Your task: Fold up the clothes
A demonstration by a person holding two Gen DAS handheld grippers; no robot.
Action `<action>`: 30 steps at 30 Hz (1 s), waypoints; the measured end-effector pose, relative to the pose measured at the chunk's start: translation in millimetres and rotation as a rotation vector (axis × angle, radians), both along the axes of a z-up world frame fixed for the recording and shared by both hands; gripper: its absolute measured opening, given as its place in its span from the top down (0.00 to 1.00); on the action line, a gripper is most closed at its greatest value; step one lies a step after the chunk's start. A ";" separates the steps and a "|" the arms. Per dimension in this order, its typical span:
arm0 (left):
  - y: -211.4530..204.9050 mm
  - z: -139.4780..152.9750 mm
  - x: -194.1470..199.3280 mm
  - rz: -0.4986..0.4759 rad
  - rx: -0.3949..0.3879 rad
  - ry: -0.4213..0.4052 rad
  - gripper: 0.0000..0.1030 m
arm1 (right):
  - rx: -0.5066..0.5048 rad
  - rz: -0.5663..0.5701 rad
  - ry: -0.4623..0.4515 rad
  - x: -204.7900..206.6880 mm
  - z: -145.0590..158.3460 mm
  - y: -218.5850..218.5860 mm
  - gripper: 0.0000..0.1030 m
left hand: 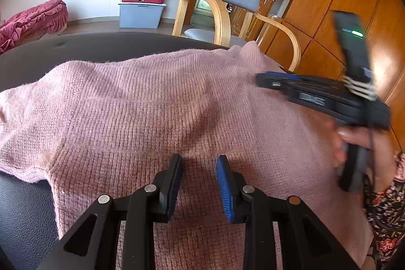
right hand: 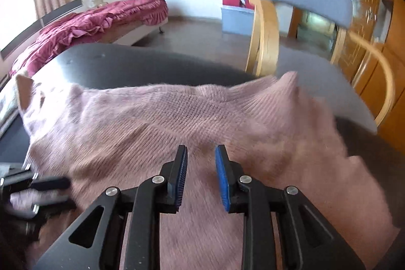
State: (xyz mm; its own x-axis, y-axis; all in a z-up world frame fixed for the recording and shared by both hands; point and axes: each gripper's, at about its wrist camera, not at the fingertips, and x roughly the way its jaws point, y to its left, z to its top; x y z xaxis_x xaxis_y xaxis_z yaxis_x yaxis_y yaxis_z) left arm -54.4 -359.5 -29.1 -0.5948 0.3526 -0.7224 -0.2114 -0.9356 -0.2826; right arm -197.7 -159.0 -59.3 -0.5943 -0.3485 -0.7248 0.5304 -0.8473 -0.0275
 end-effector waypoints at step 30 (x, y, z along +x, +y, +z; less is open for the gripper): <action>58.2 8.8 -90.2 0.014 -0.151 0.050 0.72 | -0.103 -0.292 -0.099 -22.0 -30.3 124.4 0.27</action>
